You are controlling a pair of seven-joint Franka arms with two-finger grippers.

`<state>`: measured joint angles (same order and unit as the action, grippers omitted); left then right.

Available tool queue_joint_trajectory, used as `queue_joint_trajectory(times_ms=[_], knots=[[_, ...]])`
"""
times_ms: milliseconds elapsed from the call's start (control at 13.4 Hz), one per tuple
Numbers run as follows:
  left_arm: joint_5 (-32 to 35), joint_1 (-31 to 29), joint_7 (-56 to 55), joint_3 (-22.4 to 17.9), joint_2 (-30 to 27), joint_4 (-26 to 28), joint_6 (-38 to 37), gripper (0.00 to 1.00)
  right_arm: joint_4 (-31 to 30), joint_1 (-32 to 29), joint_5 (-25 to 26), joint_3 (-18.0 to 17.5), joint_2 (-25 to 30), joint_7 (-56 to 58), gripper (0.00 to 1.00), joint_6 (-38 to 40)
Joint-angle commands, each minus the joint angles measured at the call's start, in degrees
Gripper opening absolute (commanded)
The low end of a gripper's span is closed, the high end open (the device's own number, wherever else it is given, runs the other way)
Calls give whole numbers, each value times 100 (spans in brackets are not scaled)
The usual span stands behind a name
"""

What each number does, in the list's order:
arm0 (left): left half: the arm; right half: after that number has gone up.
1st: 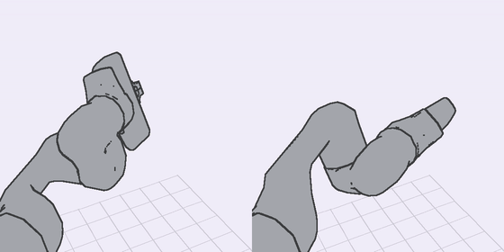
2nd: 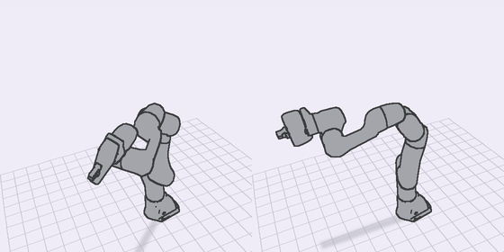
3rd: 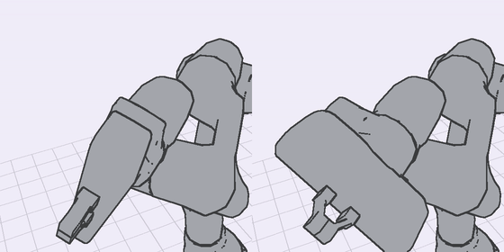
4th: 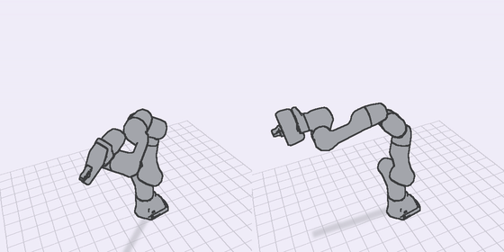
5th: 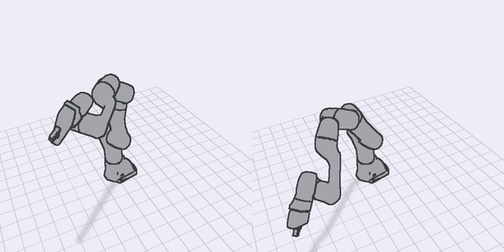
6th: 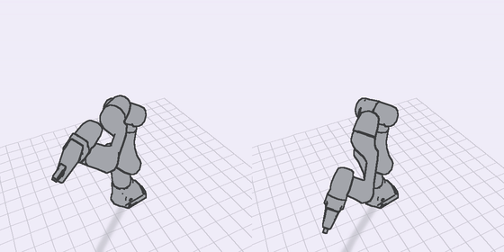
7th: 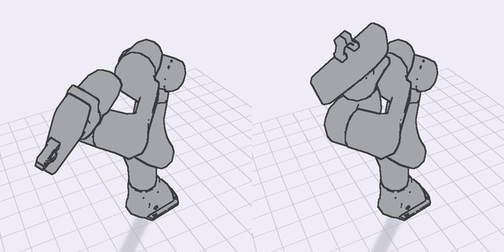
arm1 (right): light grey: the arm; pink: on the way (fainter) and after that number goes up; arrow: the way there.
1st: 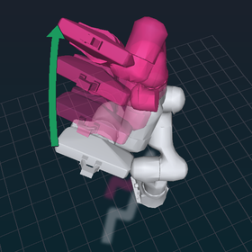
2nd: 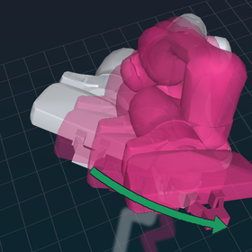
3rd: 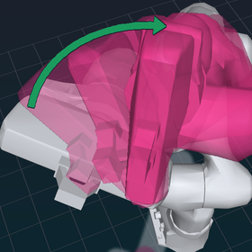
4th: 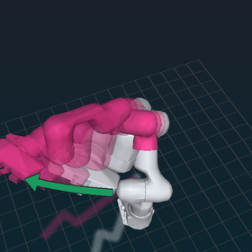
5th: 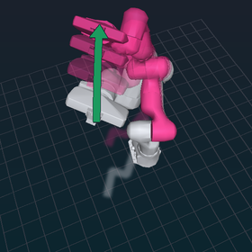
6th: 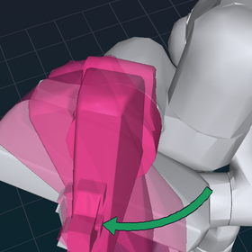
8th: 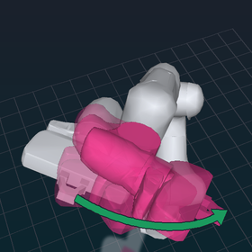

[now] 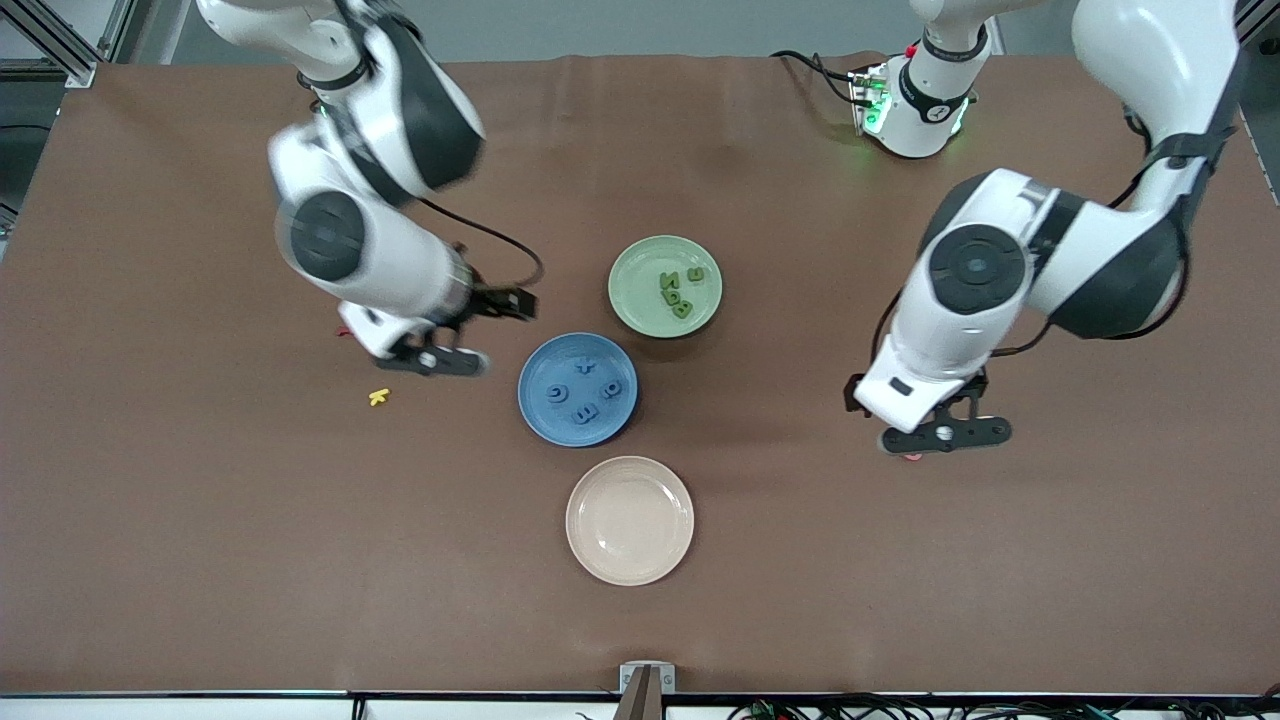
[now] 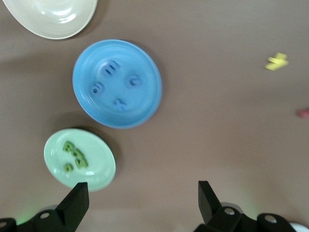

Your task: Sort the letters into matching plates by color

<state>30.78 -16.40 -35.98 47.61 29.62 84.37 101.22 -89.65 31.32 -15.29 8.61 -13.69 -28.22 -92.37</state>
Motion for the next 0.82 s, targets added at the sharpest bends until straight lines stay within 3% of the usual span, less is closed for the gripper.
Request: queue_joint_trajectory(times_ms=[0, 75, 224, 447, 596, 745], knots=[[-798, -57, 931, -468, -752, 88, -67, 100, -772, -817, -44, -97, 1024, 718, 100, 315], [-1132, 161, 1257, -924, -1086, 132, -67, 100, -765, -1108, 26, -88, 1131, 939, 100, 508], [-1931, 671, 1986, -1952, -1606, 141, -320, 100, -764, -1488, 795, -97, 1316, 1203, 100, 589], [-2575, 1225, 2866, -3122, -2239, 176, -821, 100, -590, -2242, 967, -97, 1396, 2256, 100, 562], [-2682, 1533, 3174, -3686, -2512, 176, -1155, 100, -300, -2621, 1089, -88, 1352, 2592, 100, 545], [-2874, 1596, 3404, -3951, -2750, 211, -1507, 100, -27, -2737, 1247, -88, 1334, 2646, 100, 536]])
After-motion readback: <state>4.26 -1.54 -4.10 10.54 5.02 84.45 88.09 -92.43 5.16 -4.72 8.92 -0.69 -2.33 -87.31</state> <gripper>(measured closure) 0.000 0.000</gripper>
